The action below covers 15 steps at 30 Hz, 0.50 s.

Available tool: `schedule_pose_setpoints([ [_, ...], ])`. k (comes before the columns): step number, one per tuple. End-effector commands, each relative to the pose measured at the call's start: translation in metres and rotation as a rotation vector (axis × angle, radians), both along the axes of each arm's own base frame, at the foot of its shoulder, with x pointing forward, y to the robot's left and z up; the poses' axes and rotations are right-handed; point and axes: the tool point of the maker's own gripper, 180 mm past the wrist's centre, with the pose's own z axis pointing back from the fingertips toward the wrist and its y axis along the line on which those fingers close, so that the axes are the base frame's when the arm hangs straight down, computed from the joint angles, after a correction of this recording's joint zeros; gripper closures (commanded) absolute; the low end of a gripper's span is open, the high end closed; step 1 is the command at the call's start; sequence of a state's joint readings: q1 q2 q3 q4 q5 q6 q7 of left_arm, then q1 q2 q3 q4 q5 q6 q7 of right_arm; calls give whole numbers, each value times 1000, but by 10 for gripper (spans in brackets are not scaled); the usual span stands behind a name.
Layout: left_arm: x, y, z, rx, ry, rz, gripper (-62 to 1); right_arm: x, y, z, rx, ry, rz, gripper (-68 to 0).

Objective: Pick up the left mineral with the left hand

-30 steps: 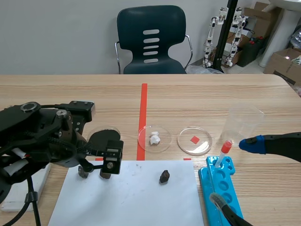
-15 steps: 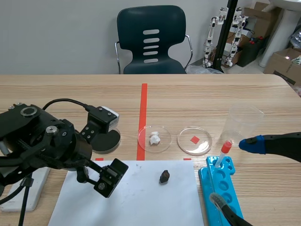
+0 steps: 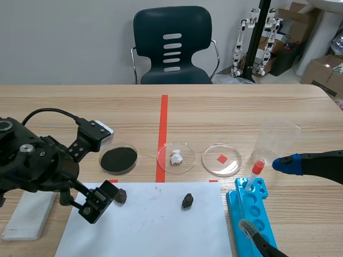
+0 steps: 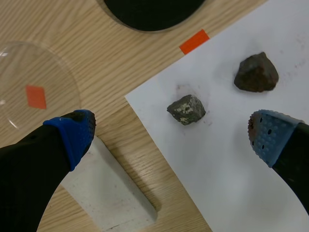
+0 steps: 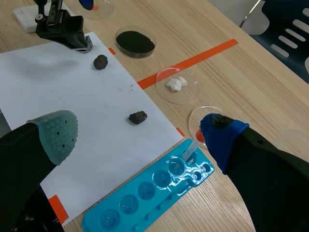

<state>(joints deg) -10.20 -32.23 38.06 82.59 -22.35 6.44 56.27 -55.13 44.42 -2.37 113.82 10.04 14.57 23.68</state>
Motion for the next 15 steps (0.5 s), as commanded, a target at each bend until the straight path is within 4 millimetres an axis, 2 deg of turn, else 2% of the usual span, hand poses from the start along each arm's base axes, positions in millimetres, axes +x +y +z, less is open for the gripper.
schedule_pose_setpoints([
  [1,2,-10,5,-45,-7,-28,-623,1,2,4,19,-9,-2,-529],
  [10,-8,-29,5,-118,31,-140,-623,1,2,4,19,-9,-1,-529],
  [15,-8,-29,4,-118,31,-142,-623,1,2,4,19,-9,-1,-529],
])
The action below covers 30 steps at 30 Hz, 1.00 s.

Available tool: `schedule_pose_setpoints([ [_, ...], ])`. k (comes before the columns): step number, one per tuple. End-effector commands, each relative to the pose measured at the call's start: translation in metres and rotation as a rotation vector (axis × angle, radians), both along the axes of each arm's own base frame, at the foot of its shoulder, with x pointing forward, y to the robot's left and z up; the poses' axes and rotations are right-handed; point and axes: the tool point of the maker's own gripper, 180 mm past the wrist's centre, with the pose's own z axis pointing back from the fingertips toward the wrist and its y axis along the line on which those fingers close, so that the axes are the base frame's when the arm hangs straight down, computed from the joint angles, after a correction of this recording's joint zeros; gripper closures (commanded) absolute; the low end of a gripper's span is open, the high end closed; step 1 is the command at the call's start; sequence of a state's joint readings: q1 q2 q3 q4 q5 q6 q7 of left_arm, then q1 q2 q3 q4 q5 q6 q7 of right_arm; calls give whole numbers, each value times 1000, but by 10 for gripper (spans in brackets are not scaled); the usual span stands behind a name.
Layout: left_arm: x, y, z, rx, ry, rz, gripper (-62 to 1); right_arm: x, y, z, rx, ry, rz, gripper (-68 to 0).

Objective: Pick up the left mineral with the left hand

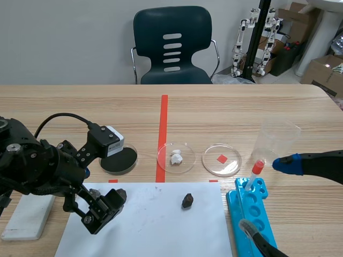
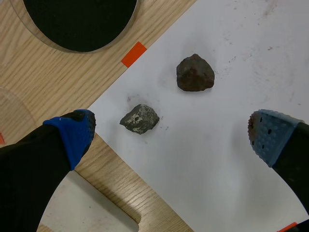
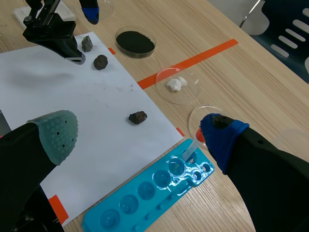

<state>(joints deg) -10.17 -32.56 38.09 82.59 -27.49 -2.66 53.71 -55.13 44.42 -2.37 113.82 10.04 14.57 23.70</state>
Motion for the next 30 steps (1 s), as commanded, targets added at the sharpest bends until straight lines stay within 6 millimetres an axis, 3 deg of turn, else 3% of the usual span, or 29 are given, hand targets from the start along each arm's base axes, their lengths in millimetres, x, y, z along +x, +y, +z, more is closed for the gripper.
schedule_pose_setpoints([
  [1,6,-1,4,-9,-22,1,-623,1,1,4,19,-9,-1,-529],
  [11,24,23,-7,28,-11,63,-623,1,1,4,19,-8,-1,-529],
  [30,21,19,-20,53,29,-3,-623,1,1,4,19,-9,-2,-529],
])
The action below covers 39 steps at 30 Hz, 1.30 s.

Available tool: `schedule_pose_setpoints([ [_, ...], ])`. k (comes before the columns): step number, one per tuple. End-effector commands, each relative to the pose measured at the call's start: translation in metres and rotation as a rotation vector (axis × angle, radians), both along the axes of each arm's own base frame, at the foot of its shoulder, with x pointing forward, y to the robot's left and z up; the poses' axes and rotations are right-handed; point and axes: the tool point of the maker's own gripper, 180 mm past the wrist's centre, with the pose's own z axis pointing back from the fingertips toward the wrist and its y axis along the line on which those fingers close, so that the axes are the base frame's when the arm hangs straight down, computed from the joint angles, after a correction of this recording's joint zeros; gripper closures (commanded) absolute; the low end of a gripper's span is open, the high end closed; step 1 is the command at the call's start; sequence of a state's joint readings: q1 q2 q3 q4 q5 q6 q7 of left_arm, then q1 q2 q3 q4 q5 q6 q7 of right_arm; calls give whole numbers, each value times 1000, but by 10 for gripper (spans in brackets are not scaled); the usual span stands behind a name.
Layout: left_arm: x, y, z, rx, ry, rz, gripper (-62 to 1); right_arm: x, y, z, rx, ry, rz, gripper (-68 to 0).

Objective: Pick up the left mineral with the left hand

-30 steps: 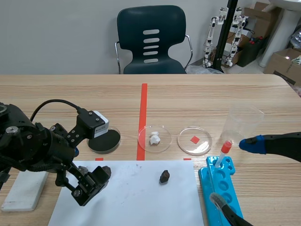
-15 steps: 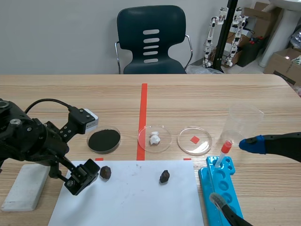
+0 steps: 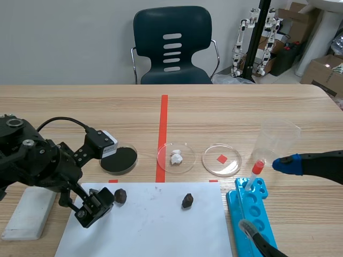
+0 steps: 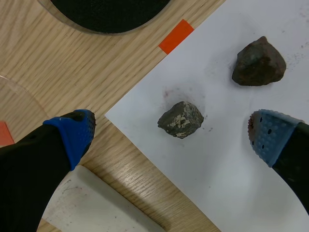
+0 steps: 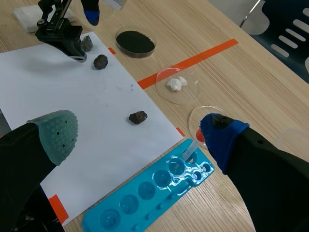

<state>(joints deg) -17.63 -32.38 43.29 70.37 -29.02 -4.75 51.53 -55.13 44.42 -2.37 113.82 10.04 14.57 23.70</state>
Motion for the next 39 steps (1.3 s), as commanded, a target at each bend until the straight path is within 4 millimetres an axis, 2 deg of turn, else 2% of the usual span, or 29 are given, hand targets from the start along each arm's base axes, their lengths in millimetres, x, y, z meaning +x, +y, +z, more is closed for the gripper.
schedule_pose_setpoints([
  [1,5,-8,6,-21,-21,-12,-623,1,1,4,19,-9,-2,-529],
  [19,-2,-16,0,-8,-11,-53,-623,1,1,4,19,-9,-2,-529],
  [27,1,-5,-8,18,4,-17,-623,1,1,4,19,-8,-2,-529],
  [39,2,-4,-8,20,1,-9,-623,1,1,4,19,-9,-2,-529],
])
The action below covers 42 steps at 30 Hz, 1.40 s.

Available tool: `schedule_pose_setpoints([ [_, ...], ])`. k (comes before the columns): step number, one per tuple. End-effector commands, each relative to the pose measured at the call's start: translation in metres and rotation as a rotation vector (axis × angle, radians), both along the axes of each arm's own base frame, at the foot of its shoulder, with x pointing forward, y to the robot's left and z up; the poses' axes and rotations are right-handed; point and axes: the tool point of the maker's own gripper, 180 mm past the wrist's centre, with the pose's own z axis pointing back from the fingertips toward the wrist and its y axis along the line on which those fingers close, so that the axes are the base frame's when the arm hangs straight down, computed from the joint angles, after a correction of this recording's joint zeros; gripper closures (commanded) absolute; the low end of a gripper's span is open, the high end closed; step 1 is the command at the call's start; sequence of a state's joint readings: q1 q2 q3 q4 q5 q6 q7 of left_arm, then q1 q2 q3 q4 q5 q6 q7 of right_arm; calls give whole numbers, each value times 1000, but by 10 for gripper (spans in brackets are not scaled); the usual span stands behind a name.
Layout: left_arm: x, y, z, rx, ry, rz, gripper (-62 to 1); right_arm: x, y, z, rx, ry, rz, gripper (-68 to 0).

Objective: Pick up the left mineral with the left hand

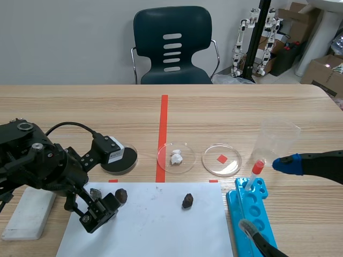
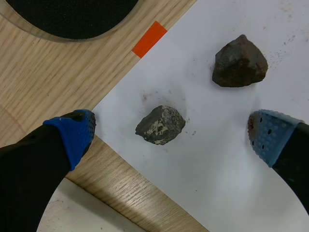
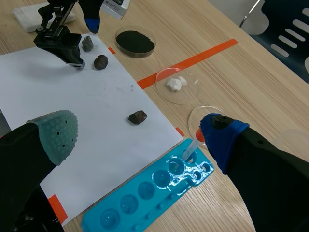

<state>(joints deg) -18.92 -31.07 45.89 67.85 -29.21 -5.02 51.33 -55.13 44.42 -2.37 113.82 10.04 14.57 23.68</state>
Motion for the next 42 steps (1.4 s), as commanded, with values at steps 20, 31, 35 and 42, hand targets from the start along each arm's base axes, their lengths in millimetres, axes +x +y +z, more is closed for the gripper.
schedule_pose_setpoints([
  [20,7,4,2,19,-27,19,-135,1,2,4,19,-9,-2,-529],
  [31,9,6,2,25,-33,37,-113,1,2,4,19,-9,-2,-529],
  [35,9,6,3,25,-36,41,-89,1,1,4,19,-9,-2,-529],
  [42,10,6,11,20,-52,28,-51,1,1,4,19,-9,-2,-529],
])
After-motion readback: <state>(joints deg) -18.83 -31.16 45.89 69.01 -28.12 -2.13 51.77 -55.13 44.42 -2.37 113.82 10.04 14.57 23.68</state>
